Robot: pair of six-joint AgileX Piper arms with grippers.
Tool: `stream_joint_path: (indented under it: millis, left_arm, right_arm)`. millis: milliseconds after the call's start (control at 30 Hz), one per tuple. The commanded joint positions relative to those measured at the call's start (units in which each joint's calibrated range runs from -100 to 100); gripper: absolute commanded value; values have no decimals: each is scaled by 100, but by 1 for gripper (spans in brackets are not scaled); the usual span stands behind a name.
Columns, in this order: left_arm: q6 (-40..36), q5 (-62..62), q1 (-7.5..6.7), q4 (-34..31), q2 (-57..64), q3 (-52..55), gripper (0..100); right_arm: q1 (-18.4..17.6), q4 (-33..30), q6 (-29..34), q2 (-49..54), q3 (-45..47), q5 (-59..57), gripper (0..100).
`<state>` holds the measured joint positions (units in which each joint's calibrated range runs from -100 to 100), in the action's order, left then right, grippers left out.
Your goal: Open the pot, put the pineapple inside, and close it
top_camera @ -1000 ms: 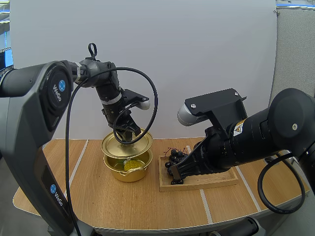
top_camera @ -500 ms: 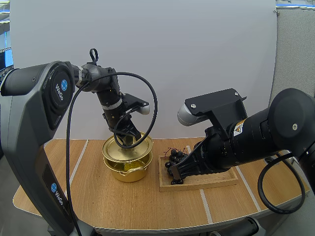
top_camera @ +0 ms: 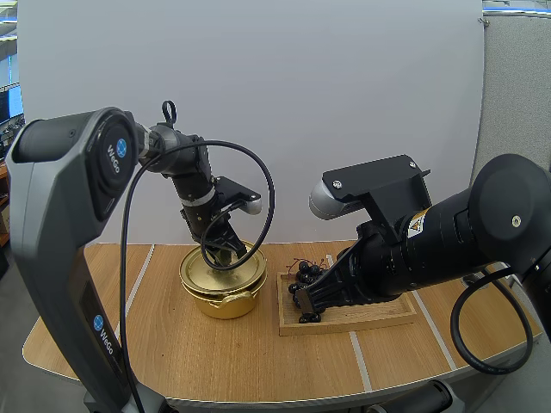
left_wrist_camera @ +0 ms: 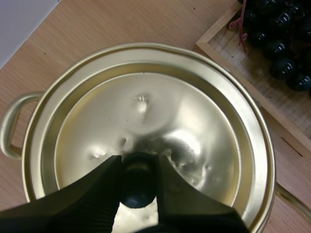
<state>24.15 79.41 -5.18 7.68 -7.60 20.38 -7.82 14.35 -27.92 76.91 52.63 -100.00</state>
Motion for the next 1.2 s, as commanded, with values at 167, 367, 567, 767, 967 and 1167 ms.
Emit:
stream_joint_path:
  millis: [167, 367, 567, 767, 967, 1167]
  left_arm:
    - [18, 118, -11, 102, -212, 22, 0]
    - [18, 635, -11, 102, -212, 37, 0]
    - [18, 801, -11, 143, -212, 37, 0]
    - [18, 499, -11, 143, -126, -42, 0]
    - [18, 500, -11, 72, 330, -465, 0]
    - [8, 660, -11, 83, 743, -684, 0]
  right_arm:
    - [28, 34, -39, 70, 13, 0, 0]
    - [28, 34, -39, 70, 13, 0, 0]
    - [28, 34, -39, 70, 13, 0, 0]
    - [28, 34, -39, 70, 13, 0, 0]
    - [28, 34, -39, 70, 13, 0, 0]
    - [28, 34, -39, 70, 13, 0, 0]
